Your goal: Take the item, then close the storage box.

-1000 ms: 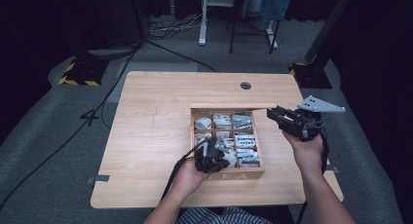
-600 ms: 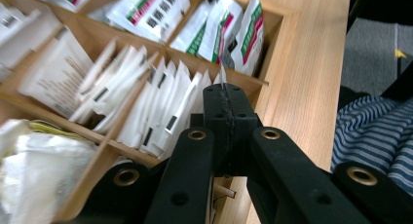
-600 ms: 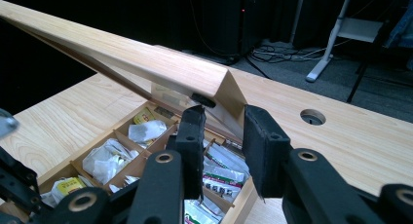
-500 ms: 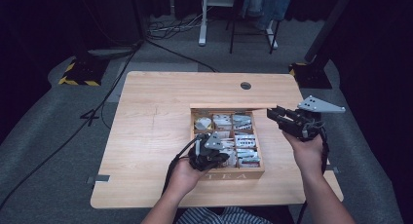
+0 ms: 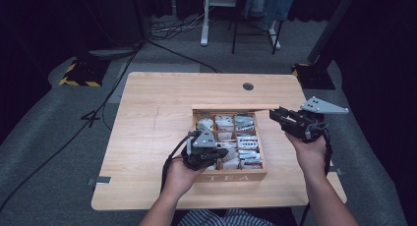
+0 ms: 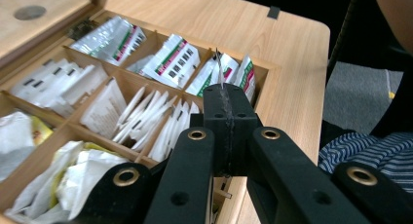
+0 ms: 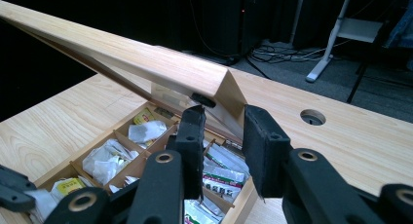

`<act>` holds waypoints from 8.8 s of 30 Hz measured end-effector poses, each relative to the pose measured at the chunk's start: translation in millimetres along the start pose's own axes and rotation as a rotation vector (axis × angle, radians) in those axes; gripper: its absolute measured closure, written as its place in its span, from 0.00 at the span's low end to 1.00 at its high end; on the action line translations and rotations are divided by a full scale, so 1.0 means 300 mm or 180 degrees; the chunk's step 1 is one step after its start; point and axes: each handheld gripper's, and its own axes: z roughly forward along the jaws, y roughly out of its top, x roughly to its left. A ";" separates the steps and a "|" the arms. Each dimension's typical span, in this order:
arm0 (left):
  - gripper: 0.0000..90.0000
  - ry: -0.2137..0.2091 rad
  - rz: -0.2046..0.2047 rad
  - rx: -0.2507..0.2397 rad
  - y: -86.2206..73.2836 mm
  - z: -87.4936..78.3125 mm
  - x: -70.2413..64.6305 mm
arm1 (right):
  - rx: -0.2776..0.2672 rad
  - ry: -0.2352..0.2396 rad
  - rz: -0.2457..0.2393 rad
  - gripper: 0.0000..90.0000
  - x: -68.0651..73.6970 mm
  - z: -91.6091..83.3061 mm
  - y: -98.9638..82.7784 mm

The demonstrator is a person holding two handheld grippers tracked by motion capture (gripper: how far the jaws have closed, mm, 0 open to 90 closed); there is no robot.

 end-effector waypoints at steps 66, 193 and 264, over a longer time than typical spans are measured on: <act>1.00 0.1439 -0.1083 -0.0049 -0.287 -0.287 0.327 | 0.0025 0.0005 0.0005 0.77 0.000 0.003 -0.008; 0.36 0.0721 -0.0505 0.0718 -0.493 -0.084 0.140 | 0.1070 0.0253 -0.0221 0.73 0.048 -0.040 -0.017; 0.35 0.0804 -0.0420 0.0649 -0.499 -0.073 0.153 | 0.2968 0.0733 -0.0691 0.66 0.130 0.097 -0.152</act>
